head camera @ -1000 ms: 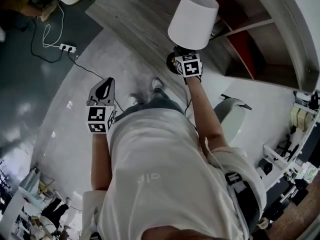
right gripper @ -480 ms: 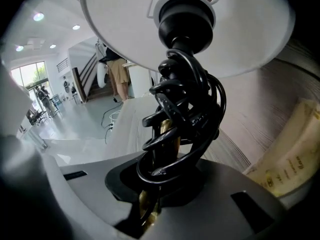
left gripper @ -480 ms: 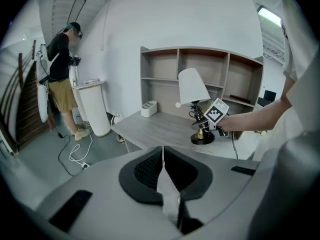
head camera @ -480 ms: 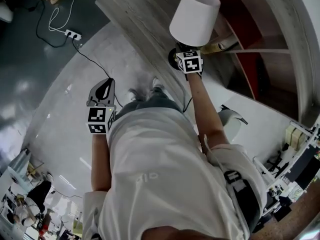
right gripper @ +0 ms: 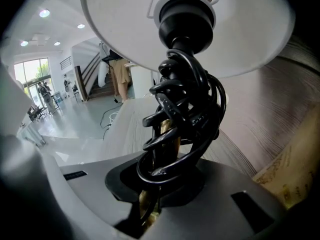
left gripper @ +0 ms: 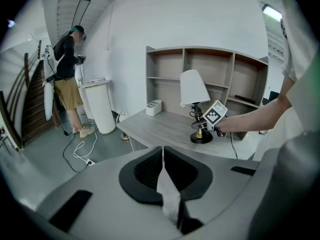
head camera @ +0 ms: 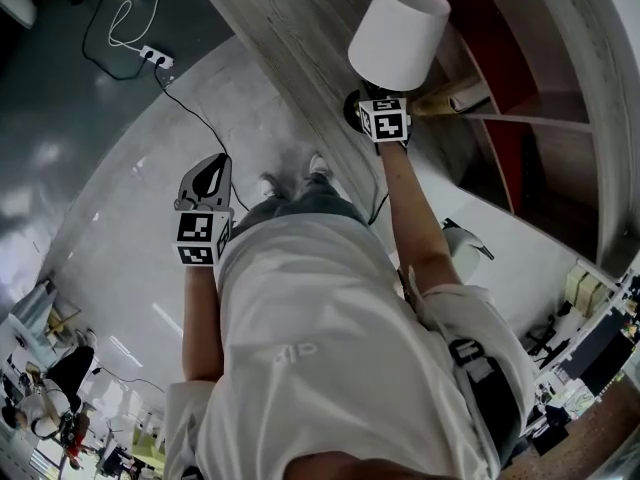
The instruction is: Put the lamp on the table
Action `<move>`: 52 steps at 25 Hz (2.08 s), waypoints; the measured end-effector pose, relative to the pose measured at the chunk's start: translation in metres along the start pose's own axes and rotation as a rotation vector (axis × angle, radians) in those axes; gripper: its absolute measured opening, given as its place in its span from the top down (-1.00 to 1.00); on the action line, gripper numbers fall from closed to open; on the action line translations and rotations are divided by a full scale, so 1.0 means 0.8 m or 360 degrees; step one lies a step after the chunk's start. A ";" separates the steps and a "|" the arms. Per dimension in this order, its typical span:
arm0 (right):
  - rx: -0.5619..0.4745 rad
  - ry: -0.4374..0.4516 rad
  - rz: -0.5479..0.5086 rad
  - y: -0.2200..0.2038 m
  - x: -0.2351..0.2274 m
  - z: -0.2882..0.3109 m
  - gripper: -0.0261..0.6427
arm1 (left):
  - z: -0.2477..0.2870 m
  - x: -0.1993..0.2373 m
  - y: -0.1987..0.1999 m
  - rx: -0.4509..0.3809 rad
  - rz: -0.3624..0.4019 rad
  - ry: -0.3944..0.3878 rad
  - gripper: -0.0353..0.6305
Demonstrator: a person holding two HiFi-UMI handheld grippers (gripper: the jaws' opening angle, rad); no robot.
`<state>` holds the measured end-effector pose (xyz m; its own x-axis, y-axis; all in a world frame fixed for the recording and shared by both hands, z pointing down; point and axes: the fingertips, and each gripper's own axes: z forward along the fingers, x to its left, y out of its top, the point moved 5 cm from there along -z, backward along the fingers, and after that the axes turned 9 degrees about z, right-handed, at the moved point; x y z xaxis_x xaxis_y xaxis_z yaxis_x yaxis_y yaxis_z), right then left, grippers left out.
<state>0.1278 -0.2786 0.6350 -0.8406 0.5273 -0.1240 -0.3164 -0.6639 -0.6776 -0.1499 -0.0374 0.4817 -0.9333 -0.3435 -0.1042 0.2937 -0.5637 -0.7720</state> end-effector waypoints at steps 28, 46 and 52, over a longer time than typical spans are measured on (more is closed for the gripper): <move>-0.0025 -0.0103 -0.0036 -0.032 0.016 -0.022 0.57 | -0.007 -0.002 -0.016 -0.0023 0.0036 -0.0102 0.82; 0.0138 -0.0228 0.0090 -0.057 0.012 -0.060 0.41 | -0.009 -0.007 -0.012 -0.0094 0.0067 -0.0185 0.82; 0.0202 -0.0274 0.0127 -0.072 0.014 -0.076 0.39 | -0.012 -0.006 -0.014 -0.0121 0.0081 -0.0228 0.82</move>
<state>0.1636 -0.2022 0.6282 -0.9244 0.3793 -0.0405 -0.2896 -0.7669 -0.5727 -0.1507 -0.0224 0.4849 -0.8771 -0.4768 -0.0581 0.3183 -0.4863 -0.8138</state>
